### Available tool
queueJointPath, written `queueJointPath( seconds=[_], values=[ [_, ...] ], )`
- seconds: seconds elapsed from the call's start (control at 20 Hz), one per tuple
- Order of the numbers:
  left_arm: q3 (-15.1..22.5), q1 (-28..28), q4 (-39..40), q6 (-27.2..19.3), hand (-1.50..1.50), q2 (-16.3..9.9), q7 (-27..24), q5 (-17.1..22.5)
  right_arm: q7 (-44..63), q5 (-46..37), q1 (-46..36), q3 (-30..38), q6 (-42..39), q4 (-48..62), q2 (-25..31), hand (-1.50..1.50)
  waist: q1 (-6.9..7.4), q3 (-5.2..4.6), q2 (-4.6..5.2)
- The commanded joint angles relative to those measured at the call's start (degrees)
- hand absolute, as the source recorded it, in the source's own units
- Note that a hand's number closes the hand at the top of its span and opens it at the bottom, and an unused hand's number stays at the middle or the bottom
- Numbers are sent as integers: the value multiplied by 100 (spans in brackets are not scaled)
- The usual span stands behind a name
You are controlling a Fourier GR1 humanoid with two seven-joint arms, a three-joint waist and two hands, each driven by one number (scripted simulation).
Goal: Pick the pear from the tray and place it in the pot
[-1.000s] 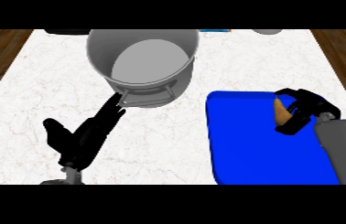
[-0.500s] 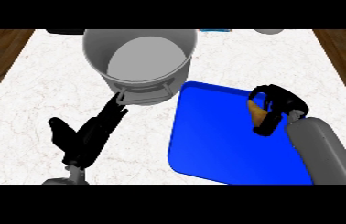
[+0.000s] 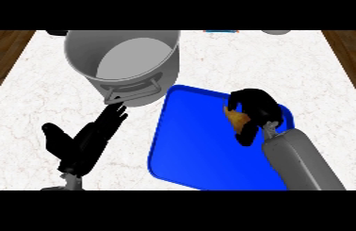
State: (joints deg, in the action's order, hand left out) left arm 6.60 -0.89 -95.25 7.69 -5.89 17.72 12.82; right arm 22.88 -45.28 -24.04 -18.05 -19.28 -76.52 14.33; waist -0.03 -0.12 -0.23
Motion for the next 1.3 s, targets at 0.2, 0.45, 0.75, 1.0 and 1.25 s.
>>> queueJointPath(
  seconds=[0.2, 0.45, 0.75, 1.0, 1.25],
  values=[
    [-115, 193, -16, -100, 0, 3, 170, -19, 933, -512, 78, 149, 229, -1943, 58, 150, -68, 9, -7],
    [175, 56, 137, -217, 0, 291, -126, -290, 625, -71, -195, 586, 129, -2871, 117, 150, -52, 10, 4],
    [39, -38, -102, -74, 0, 104, 80, -136, 1050, 616, -1373, 1100, -479, -3182, -305, 150, 33, 10, 7],
    [-284, 274, 263, 193, 0, -91, 9, 51, 1663, 828, -2588, 1388, -629, -2613, -722, 150, 46, 7, 20],
    [68, 152, 83, 18, 0, 173, 78, -191, 1640, 616, -3619, 1435, -164, -1188, -1139, 150, 99, 7, 30]
  ],
)
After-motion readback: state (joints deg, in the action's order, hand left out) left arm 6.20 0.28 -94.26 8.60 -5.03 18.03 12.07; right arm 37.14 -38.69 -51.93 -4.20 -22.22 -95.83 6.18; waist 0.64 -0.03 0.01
